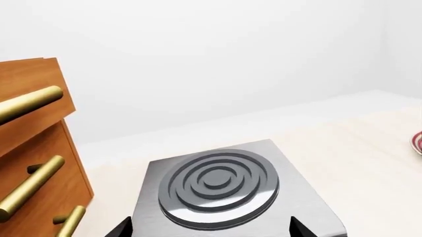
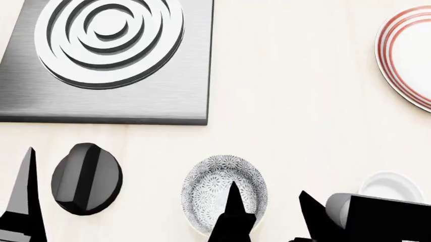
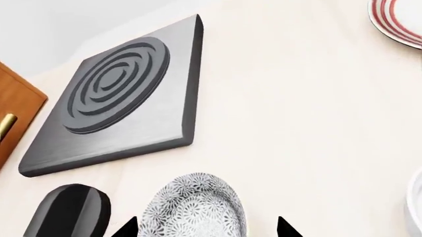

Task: Pick the akita bowl next to the ramekin and place it on the plate.

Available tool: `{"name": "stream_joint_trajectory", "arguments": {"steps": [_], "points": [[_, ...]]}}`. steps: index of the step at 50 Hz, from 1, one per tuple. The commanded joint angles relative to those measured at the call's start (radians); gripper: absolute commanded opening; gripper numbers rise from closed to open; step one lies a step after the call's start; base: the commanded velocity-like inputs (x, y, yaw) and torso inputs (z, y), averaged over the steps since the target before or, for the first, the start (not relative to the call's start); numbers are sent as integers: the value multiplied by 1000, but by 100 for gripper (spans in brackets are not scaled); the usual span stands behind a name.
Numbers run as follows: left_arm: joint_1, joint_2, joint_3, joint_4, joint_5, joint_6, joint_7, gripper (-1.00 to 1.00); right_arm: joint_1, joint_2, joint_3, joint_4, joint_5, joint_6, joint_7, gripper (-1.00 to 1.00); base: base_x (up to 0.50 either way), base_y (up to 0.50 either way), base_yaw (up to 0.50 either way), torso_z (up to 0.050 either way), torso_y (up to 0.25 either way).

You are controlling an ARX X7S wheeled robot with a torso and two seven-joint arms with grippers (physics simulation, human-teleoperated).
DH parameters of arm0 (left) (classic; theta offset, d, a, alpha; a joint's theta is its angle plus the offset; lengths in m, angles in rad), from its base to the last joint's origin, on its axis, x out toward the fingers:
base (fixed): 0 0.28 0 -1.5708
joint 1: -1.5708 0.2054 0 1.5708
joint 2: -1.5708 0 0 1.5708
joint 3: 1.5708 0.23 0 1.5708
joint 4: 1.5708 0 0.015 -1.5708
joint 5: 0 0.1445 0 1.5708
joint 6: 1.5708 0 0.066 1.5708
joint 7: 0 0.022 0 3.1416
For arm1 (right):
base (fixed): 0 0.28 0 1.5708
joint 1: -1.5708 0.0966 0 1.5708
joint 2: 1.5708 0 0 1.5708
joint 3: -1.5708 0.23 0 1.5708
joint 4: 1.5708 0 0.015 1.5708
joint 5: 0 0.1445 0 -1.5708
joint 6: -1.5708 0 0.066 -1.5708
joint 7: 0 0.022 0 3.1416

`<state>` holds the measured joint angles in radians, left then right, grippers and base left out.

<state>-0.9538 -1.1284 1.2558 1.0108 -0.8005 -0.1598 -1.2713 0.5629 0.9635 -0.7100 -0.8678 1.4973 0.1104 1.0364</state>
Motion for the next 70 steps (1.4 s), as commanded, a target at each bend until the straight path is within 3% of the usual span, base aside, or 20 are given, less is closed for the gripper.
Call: {"name": "stream_joint_trajectory", "arguments": {"steps": [1, 70], "points": [[-2, 1, 3, 1, 0, 0, -1, 100, -12, -14, -6, 37, -4, -5, -28, 100, 0, 0, 0, 0, 0], [-8, -5, 12, -7, -1, 11, -2, 100, -27, -80, -32, 237, 19, 0, -159, 100, 0, 0, 0, 0, 0]]}}
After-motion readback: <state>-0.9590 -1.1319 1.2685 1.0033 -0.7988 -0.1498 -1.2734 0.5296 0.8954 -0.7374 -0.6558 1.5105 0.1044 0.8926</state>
